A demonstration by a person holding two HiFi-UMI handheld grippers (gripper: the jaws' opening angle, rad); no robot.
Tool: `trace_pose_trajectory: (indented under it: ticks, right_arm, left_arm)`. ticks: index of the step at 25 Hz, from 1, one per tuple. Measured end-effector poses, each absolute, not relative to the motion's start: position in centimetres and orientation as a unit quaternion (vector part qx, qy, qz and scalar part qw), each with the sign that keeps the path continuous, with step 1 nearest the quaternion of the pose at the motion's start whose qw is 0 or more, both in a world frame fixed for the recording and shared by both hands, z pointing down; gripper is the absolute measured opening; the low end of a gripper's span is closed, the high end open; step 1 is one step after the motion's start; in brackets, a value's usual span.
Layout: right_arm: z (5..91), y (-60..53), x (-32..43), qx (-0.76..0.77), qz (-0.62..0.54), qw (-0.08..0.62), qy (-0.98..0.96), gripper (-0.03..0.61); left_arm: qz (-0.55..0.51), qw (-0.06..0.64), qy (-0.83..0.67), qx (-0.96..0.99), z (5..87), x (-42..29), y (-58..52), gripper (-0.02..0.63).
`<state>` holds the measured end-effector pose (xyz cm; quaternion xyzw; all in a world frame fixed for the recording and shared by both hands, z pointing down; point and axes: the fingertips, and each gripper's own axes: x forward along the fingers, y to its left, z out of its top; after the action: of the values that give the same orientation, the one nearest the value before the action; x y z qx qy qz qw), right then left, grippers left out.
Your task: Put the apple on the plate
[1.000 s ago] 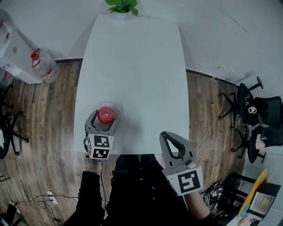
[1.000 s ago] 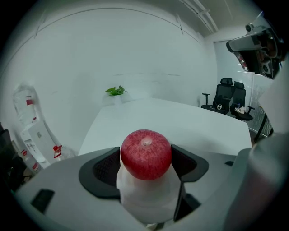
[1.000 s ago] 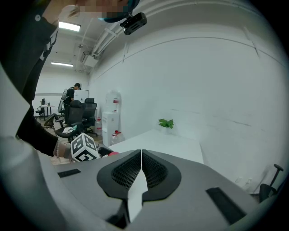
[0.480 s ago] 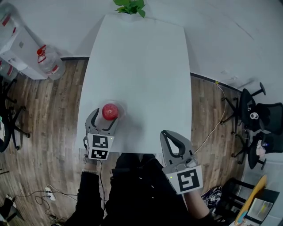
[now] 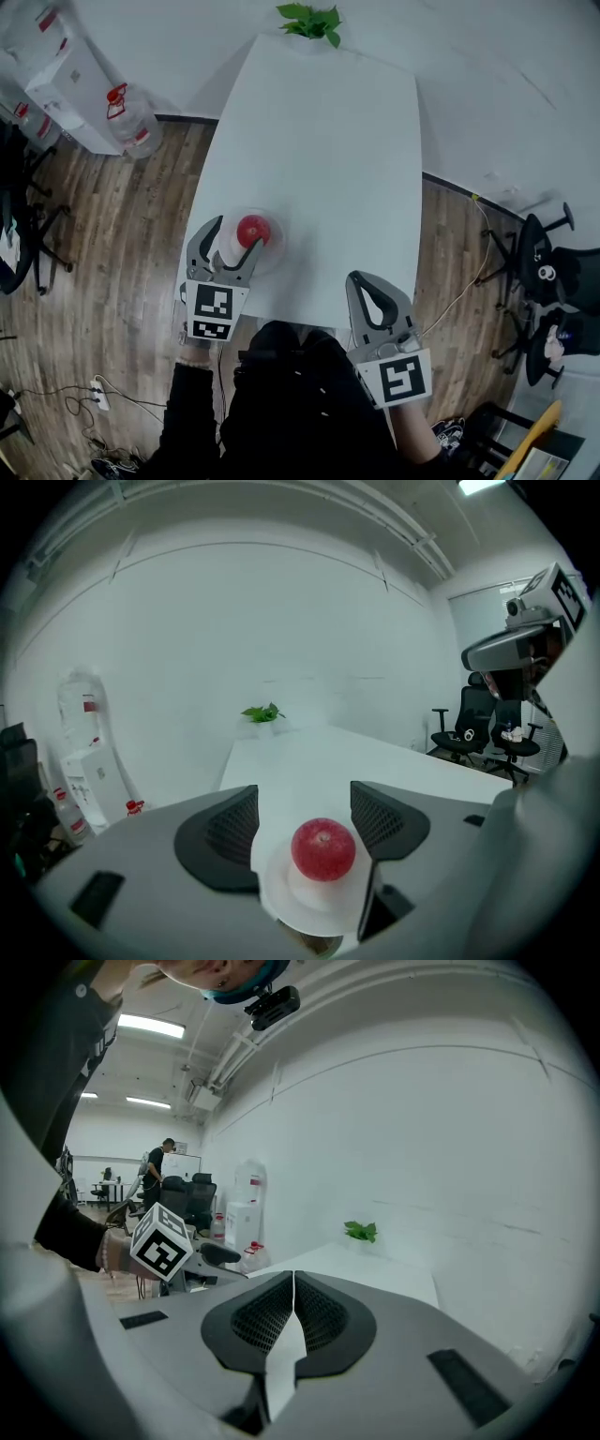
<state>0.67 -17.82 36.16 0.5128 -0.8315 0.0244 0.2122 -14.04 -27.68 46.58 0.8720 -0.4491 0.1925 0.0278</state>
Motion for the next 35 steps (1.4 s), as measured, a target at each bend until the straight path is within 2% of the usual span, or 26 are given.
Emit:
trace_pose_trajectory:
  ticks: [3, 7, 12, 19, 35]
  right_arm:
    - [35.7, -17.8, 0.1, 0.506, 0.018, 0.208, -0.837, 0.043]
    - [35.2, -18.2, -0.2, 0.500, 0.010, 0.200, -0.842, 0.043]
    - [34.1, -18.5, -0.3, 0.497, -0.005, 0.186, -0.848, 0.043]
    - [32.8, -19.2, -1.3, 0.485, -0.023, 0.174, -0.857, 0.042]
    - [31.7, -19.6, -3.4, 0.461, -0.047, 0.160, -0.871, 0.041]
  left_arm:
    - [0.181, 0.016, -0.460, 0.869, 44.5, -14.4, -27.4, 0.242]
    - [0.168, 0.008, -0.466, 0.869, 42.1, -14.5, -26.8, 0.156]
    - [0.148, -0.001, -0.476, 0.867, 38.9, -14.8, -25.7, 0.074]
    - [0.136, -0.006, -0.487, 0.863, 35.5, -16.0, -24.4, 0.028]
    - [0.159, -0.009, -0.498, 0.852, 34.2, -17.5, -20.4, 0.018]
